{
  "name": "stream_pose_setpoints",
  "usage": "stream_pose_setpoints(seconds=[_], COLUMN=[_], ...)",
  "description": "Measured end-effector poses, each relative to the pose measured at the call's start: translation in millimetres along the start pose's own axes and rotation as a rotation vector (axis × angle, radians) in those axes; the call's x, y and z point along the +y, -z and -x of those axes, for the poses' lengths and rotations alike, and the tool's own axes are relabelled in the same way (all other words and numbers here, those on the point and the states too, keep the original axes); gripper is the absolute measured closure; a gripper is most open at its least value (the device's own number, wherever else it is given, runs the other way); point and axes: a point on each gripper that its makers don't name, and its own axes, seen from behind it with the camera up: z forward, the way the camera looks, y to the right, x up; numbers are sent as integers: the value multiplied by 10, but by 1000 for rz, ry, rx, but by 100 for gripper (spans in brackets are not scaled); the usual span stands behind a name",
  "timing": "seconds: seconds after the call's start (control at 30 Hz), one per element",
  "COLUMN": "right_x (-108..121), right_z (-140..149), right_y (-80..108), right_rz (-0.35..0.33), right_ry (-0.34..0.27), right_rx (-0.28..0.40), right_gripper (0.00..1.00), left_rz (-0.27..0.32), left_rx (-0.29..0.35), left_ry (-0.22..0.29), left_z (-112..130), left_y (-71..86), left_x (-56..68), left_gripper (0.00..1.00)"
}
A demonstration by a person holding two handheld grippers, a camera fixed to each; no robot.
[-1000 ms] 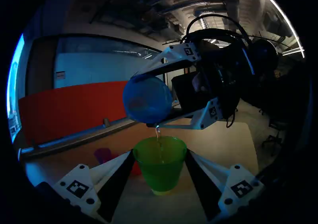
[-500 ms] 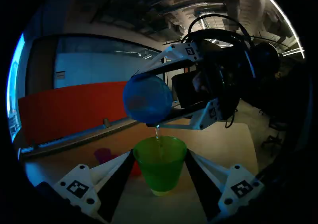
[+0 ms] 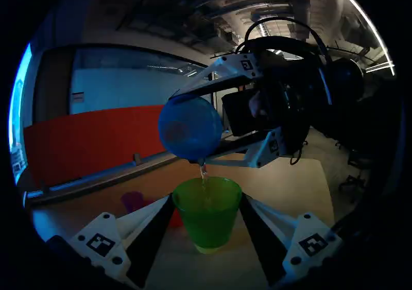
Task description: Pour water
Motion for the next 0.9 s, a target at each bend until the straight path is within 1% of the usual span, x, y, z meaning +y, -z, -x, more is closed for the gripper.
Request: stream_pose_setpoints(seconds=[0.17, 0.9], right_x=[-9, -24], right_z=[-3, -43], right_y=[-6, 9], right_rz=[-4, -6], right_ry=[5, 74], right_rx=[0, -13], right_gripper=[9, 9], left_rz=[-1, 4], left_rx=[0, 6], left_ry=[2, -1], left_z=[5, -21], left_y=[3, 2], left_x=[-3, 6], left_gripper=[12, 12])
